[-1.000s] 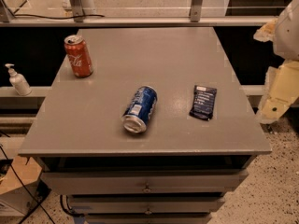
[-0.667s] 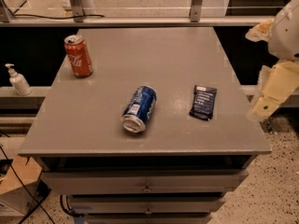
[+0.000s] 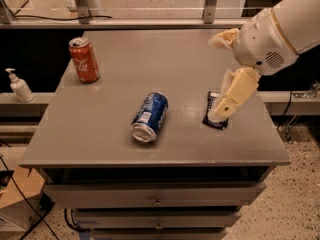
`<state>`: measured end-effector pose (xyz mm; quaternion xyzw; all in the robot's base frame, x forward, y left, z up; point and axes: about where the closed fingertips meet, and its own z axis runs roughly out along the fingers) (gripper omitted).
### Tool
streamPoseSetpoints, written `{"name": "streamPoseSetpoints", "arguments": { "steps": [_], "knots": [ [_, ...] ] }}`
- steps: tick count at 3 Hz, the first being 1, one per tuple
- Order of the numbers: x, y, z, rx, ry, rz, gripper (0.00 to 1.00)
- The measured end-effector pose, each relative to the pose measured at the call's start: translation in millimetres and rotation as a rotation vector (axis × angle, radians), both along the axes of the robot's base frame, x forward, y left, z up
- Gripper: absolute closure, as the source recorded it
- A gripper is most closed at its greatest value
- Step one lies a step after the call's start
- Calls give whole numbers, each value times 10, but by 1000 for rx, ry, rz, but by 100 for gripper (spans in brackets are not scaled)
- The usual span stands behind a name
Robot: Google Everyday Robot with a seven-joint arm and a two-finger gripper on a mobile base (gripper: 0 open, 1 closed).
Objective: Pick coke can
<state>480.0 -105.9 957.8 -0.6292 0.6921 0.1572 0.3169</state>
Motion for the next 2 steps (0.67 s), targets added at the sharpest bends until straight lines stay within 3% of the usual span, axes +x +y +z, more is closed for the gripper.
{"name": "streamPoseSetpoints", "arguments": {
  "steps": [1, 2],
  "knots": [
    [-1, -2, 1, -2, -1, 0, 0],
    [128, 145, -41, 14, -4, -23, 0]
  ]
}}
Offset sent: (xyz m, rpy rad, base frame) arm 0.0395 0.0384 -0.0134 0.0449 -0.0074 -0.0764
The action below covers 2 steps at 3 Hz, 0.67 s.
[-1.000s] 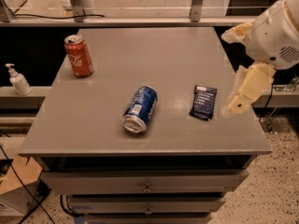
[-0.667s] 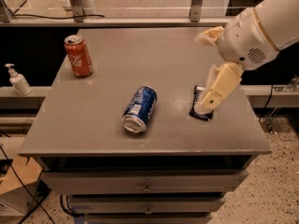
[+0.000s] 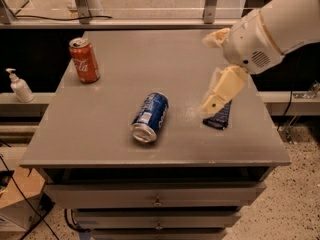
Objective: Pick coke can
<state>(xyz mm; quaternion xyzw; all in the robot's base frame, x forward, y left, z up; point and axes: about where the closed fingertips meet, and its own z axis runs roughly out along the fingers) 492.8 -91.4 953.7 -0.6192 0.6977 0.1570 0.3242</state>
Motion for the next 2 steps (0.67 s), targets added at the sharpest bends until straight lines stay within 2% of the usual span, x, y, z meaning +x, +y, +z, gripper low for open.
{"name": "streamPoseSetpoints", "arguments": {
  "steps": [2],
  "knots": [
    [605, 782, -219, 101, 1, 21, 0]
  ]
}}
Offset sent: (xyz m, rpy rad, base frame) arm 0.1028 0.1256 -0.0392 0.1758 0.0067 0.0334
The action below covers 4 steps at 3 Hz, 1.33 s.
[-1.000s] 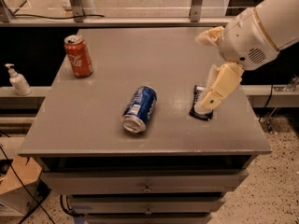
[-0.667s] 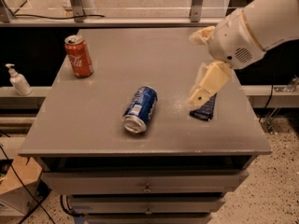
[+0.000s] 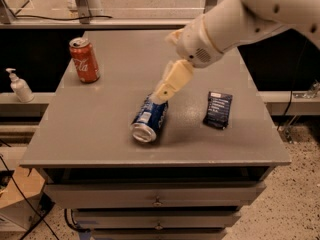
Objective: Pick coke can
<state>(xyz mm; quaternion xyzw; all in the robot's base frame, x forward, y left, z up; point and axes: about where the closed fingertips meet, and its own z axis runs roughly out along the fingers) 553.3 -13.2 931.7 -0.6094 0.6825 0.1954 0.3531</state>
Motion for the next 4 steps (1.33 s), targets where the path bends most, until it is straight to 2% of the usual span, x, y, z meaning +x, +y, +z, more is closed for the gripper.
{"name": "streamPoseSetpoints", "arguments": {
  "steps": [2, 4],
  "knots": [
    [478, 711, -238, 96, -8, 102, 0],
    [528, 836, -309, 127, 0, 104, 0]
  ]
}}
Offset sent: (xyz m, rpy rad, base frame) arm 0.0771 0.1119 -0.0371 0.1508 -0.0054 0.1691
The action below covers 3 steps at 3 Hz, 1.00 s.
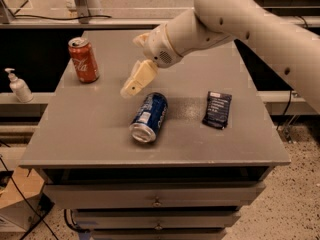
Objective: Pick coke can
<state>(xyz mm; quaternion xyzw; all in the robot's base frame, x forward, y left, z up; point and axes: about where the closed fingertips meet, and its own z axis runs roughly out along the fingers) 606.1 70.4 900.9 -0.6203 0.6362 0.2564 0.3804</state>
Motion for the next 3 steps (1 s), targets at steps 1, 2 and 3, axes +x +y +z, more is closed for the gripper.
{"name": "streamPoseSetpoints", "arguments": {
  "steps": [1, 2, 3],
  "knots": [
    [159, 245, -40, 49, -18, 11, 0],
    [368, 485, -100, 106, -29, -19, 0],
    [579, 750, -134, 162, -34, -39, 0]
  ]
}}
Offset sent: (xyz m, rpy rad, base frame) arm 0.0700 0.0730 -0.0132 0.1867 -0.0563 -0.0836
